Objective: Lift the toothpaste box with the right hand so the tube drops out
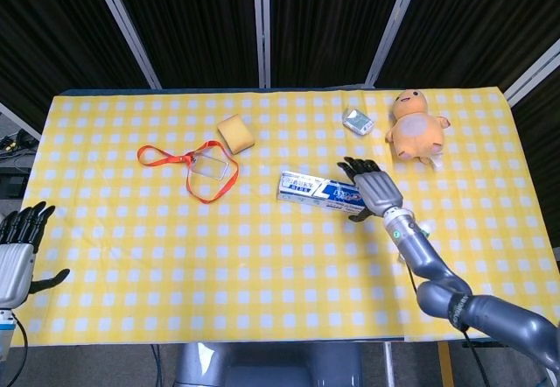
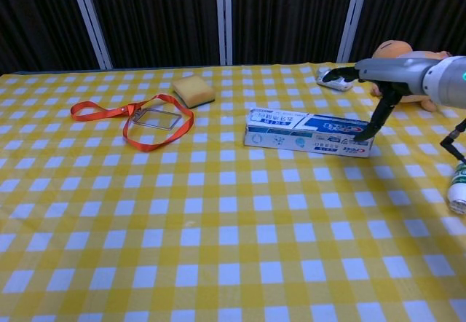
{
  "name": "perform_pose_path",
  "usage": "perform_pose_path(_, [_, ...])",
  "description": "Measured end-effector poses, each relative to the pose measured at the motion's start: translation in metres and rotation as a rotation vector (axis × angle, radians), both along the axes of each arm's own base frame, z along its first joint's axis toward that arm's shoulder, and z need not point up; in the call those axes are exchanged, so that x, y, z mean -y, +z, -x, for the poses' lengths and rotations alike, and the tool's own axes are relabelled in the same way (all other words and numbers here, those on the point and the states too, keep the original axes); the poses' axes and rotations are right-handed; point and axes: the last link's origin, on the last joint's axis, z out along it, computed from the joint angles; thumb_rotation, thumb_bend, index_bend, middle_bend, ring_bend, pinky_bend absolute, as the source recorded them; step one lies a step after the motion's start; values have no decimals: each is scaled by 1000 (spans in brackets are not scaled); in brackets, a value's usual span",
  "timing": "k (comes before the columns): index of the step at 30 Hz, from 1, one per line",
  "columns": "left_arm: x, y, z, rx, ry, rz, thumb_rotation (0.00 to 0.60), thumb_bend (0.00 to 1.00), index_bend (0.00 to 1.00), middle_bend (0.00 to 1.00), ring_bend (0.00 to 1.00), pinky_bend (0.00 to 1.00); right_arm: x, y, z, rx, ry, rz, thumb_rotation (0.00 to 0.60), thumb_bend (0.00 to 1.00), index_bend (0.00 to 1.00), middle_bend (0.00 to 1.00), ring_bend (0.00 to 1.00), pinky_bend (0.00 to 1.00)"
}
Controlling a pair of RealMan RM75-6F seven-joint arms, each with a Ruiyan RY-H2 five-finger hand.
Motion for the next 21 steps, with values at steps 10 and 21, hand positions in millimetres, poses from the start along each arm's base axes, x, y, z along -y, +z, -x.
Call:
perform_pose_path(10, [-6, 4, 9, 7, 39, -8, 600, 0, 0, 0, 0, 0, 20, -51, -17, -25, -56, -26, 600, 39, 111, 152, 98, 191])
perform_pose_path(21, [-7, 5, 11, 10, 45, -5, 600, 0, 0, 0, 0, 0, 23, -59, -13, -86, -39, 29, 600, 193, 452, 496, 448, 482])
